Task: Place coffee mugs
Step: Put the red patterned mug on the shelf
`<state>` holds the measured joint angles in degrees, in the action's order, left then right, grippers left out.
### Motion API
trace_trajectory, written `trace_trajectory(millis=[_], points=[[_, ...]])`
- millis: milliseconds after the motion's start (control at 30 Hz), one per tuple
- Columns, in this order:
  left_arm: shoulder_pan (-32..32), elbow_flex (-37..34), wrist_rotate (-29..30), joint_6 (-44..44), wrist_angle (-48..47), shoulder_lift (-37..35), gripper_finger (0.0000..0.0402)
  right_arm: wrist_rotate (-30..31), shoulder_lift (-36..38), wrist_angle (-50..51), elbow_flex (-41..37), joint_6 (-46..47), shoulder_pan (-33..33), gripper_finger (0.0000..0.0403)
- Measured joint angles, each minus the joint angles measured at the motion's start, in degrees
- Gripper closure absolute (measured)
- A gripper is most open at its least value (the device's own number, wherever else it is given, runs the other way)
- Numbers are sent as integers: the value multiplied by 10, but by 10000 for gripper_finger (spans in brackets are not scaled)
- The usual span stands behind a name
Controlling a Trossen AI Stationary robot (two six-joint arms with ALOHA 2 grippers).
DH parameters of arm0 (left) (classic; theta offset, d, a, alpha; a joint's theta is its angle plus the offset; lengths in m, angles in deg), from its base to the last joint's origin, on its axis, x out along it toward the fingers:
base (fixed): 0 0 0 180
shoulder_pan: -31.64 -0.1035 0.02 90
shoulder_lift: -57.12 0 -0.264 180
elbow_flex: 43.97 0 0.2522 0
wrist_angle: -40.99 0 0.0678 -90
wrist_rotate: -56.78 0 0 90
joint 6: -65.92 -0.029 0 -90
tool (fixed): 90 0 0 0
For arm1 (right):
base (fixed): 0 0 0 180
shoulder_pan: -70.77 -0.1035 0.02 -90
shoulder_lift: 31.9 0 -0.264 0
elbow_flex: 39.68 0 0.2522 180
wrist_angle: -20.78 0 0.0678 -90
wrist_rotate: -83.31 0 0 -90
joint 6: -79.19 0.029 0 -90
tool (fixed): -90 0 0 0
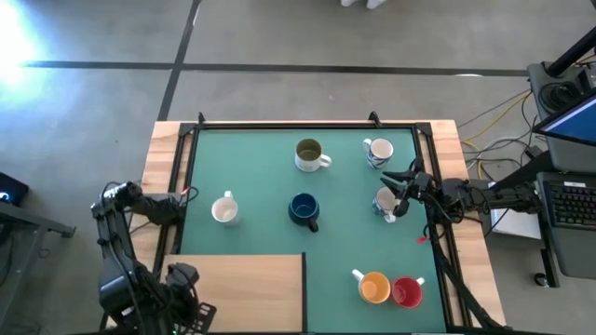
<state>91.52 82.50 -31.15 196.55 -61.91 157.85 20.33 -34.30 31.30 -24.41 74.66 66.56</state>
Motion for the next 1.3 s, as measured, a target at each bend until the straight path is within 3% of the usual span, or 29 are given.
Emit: trace_trajectory(millis=[167, 600, 1300], points=[[8, -5, -20, 10, -24, -12, 394, 0, 0, 0, 0, 0, 0, 321], [6, -10, -1, 7, -7, -9, 393, 0, 0, 0, 0, 0, 0, 321], [4, 12, 2, 21, -9, 6, 346, 0, 0, 0, 0, 0, 0, 321]])
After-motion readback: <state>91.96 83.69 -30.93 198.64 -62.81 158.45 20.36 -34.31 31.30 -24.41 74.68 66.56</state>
